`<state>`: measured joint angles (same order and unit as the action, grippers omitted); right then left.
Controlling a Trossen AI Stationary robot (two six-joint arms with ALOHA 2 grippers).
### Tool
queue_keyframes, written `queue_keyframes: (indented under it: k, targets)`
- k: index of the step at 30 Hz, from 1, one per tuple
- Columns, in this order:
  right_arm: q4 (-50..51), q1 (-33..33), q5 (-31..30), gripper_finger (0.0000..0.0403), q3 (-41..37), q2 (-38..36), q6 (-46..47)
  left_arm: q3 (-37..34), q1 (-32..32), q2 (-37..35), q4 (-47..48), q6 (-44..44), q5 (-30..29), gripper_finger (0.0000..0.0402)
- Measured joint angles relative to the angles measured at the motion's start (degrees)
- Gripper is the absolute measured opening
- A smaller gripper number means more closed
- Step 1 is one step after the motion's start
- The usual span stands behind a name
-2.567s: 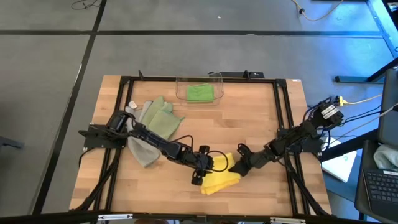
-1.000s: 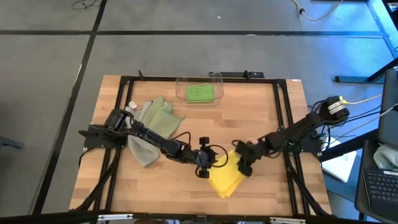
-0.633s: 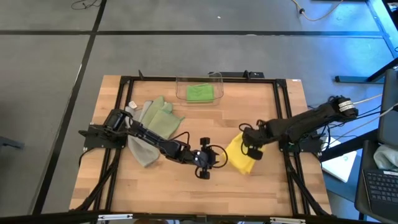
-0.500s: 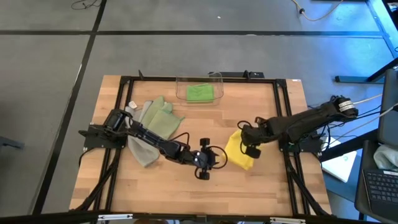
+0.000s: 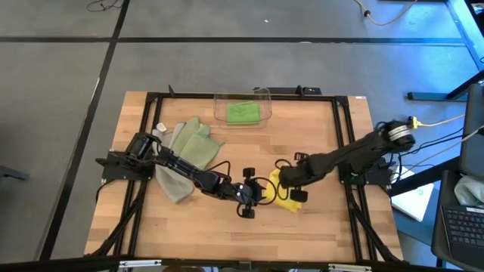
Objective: Fold microfiber towels
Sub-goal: Fold the yellow microfiber cloth
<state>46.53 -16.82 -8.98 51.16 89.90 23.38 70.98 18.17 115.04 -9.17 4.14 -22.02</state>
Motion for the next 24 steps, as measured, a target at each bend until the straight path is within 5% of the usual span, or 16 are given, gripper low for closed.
queue_keyframes:
  k: [15,24]
  targets:
    - [6.73,-3.95,-8.00,0.0008,17.63,5.45,-4.47,0.00,-0.20,-0.01,0.92,0.03,0.02,0.0135]
    - [8.41,-6.02,-11.54,0.0009,18.64,5.40,-5.78,0.00,-0.07,0.00,1.11,0.27,0.47,0.0135]
